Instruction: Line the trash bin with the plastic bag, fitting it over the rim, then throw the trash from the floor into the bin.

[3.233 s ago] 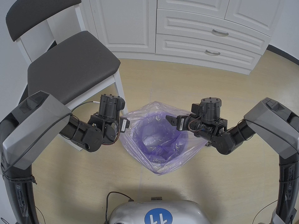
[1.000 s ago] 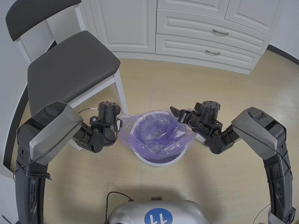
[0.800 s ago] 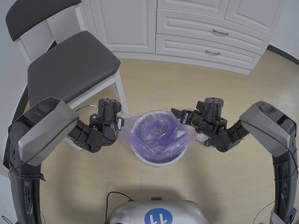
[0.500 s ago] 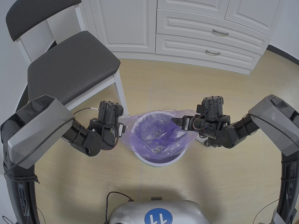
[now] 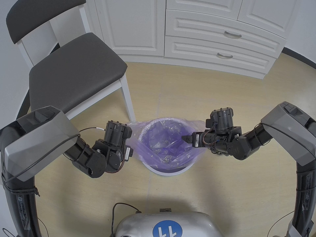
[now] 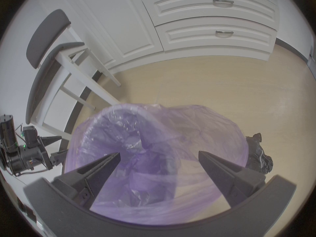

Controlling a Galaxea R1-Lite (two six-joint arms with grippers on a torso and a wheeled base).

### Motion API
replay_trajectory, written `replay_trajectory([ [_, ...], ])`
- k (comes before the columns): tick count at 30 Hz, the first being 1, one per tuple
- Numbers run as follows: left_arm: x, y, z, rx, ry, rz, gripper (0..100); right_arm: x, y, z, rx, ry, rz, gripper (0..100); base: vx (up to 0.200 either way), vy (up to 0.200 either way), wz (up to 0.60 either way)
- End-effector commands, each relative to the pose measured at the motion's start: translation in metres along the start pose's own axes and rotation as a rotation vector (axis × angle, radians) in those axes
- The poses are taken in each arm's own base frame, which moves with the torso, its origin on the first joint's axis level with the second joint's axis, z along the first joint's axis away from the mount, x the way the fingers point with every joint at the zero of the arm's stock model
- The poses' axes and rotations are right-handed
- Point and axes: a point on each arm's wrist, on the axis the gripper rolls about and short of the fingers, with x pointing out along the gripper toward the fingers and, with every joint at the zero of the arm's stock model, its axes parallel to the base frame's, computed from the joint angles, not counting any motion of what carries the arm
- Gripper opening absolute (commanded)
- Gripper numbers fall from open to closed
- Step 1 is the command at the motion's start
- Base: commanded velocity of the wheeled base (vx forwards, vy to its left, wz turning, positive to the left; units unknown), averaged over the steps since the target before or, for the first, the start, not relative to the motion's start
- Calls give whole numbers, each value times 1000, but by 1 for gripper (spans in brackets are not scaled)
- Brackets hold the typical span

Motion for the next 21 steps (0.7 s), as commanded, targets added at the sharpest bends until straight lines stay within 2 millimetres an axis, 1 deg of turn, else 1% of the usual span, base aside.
replay_trajectory([
  [1, -3, -2, -13, 20, 34, -19, 100, -8, 0, -4, -25, 23, -3, 100, 0, 0, 0],
  [4, -4, -1, -19, 29, 50, -18, 100, -13, 2, -7, -46, 35, 2, 100, 0, 0, 0],
  [6, -4, -1, -21, 18, 55, -19, 100, -19, 7, -10, -70, 46, 15, 100, 0, 0, 0],
  [9, -6, 0, -19, 4, 50, -20, 100, -30, 17, -22, -115, 87, 41, 100, 0, 0, 0],
  [10, -8, 2, -17, -1, 44, -19, 100, -32, 21, -29, -137, 111, 59, 100, 0, 0, 0],
  [13, -17, 8, -12, -12, 29, -20, 100, -35, 29, -46, -189, 166, 84, 100, 0, 0, 0],
  [17, -34, 17, -3, -26, 1, -23, 100, -36, 36, -60, -234, 206, 100, 100, 0, 0, 0],
  [20, -39, 20, 3, -37, -16, -23, 100, -35, 41, -72, -252, 238, 113, 100, 0, 0, 0],
  [21, -39, 20, 4, -40, -21, -23, 100, -33, 45, -79, -261, 257, 121, 100, 0, 0, 0],
])
